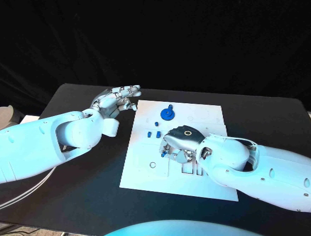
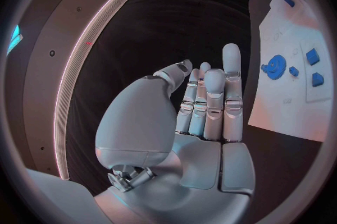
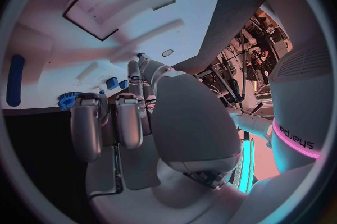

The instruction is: Assemble the parts on the task board

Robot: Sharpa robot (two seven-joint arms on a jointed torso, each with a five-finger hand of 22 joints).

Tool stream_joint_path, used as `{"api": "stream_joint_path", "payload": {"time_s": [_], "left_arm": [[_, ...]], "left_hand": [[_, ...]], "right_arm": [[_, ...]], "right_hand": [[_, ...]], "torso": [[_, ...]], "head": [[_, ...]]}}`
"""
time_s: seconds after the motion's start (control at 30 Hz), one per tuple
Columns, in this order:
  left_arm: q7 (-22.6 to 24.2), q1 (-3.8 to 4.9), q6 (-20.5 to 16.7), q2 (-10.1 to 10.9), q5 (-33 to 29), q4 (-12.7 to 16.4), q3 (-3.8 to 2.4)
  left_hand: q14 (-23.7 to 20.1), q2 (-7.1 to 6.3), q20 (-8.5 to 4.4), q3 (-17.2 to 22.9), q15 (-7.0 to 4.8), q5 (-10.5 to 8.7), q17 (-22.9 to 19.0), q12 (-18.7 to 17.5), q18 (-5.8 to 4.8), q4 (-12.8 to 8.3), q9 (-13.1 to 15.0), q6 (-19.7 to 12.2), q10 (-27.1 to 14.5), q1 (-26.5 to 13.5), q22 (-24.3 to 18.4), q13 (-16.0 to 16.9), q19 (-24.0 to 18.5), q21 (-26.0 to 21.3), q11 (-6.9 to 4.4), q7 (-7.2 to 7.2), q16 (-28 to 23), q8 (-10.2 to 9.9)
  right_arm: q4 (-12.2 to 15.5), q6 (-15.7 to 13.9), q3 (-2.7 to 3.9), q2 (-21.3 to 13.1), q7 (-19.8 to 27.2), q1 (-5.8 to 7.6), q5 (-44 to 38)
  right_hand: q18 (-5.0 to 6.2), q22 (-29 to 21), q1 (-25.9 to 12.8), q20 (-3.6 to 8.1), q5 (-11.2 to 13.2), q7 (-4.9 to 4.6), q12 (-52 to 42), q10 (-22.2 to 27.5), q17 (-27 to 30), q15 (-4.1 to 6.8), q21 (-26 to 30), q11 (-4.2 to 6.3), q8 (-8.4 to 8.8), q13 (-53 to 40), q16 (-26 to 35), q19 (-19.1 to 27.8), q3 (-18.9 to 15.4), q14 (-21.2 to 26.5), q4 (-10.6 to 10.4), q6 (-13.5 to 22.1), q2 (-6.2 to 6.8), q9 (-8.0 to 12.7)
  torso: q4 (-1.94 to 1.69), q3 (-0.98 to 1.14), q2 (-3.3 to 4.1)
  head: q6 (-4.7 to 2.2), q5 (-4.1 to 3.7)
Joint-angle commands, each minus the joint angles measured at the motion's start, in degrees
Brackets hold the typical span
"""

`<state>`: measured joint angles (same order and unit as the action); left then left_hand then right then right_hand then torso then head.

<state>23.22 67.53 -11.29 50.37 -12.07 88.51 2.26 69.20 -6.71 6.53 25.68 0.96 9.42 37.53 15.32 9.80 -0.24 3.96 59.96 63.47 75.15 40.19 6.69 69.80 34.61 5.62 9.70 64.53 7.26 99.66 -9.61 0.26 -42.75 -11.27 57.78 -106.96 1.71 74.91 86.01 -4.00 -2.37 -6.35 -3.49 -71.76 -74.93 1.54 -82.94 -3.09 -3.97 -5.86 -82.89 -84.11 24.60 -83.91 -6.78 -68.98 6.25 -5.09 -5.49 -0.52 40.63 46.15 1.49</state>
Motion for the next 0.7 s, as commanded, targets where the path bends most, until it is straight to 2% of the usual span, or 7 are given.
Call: {"api": "stream_joint_path", "payload": {"time_s": [0.03,0.53,0.6,0.7], "left_arm": [[0.1,0.01,1.3,0.0,0.1,0.2,-0.03],[-0.4,0.01,1.7,0.1,0.4,0.2,-0.03],[-0.4,0.01,1.7,0.1,0.4,0.3,-0.03],[-0.5,0.01,1.7,0.1,0.4,0.3,-0.02]], "left_hand": [[-0.2,0.25,-0.15,-0.3,-0.16,0.4,-0.1,0.4,0.6,0.0,-0.1,-0.3,-0.3,0.2,-0.1,0.1,0.0,-0.3,-0.07,0.11,0.2,0.1],[-0.3,0.29,-0.13,-0.3,-0.13,0.39,-0.4,0.5,0.59,0.0,-0.1,-0.3,-0.4,0.2,-0.1,0.1,0.0,-0.4,-0.06,0.12,0.1,0.1],[-0.3,0.29,-0.13,-0.3,-0.13,0.39,-0.4,0.5,0.59,0.0,-0.1,-0.3,-0.4,0.2,-0.1,0.1,0.0,-0.4,-0.06,0.12,0.1,0.1],[-0.3,0.29,-0.13,-0.3,-0.13,0.39,-0.4,0.5,0.59,0.0,-0.1,-0.3,-0.4,0.2,-0.1,0.1,0.0,-0.4,-0.06,0.12,0.1,0.1]], "right_arm": [[-0.2,2.1,-0.15,0.2,-0.9,-0.12,-1.6],[-0.7,2.6,-0.53,1.4,-1.6,-0.14,-2.3],[-0.8,2.7,-0.56,1.5,-1.8,-0.14,-2.3],[-0.9,2.8,-0.6,1.5,-2.2,-0.14,-2.2]], "right_hand": [[0.77,4.7,-0.6,-0.45,-0.4,-0.28,-0.1,-0.1,-6.1,-0.25,-0.1,-0.15,-0.2,0.1,-0.3,-0.8,0.0,-4.3,0.1,-0.4,-0.24,-0.1],[0.78,4.7,-0.9,-0.49,-0.4,-0.24,-0.2,-0.1,-6.1,-0.26,-0.1,-0.13,-0.23,0.2,-0.3,-0.8,-0.1,-4.3,0.1,-0.5,-0.19,-0.1],[0.8,4.6,-1.3,-0.53,-0.4,-0.27,-0.1,0.0,-6.0,-0.29,0.0,-0.18,-0.11,0.3,-0.2,-0.7,-0.2,-4.3,0.1,-0.3,0.1,-0.1],[0.94,3.9,-2.9,-0.82,-0.4,-0.86,0.2,2.4,-5.6,-0.81,0.5,-0.91,0.52,1.0,0.1,-0.4,-0.9,-4.1,-0.4,1.5,1.48,0.3]], "torso": [[0.0,-0.03,-0.04],[-0.06,-0.03,0.0],[-0.05,-0.05,-0.03],[-0.03,-0.06,-0.05]], "head": [[0.08,0.04],[0.26,0.15],[0.24,0.11],[0.23,0.13]]}}
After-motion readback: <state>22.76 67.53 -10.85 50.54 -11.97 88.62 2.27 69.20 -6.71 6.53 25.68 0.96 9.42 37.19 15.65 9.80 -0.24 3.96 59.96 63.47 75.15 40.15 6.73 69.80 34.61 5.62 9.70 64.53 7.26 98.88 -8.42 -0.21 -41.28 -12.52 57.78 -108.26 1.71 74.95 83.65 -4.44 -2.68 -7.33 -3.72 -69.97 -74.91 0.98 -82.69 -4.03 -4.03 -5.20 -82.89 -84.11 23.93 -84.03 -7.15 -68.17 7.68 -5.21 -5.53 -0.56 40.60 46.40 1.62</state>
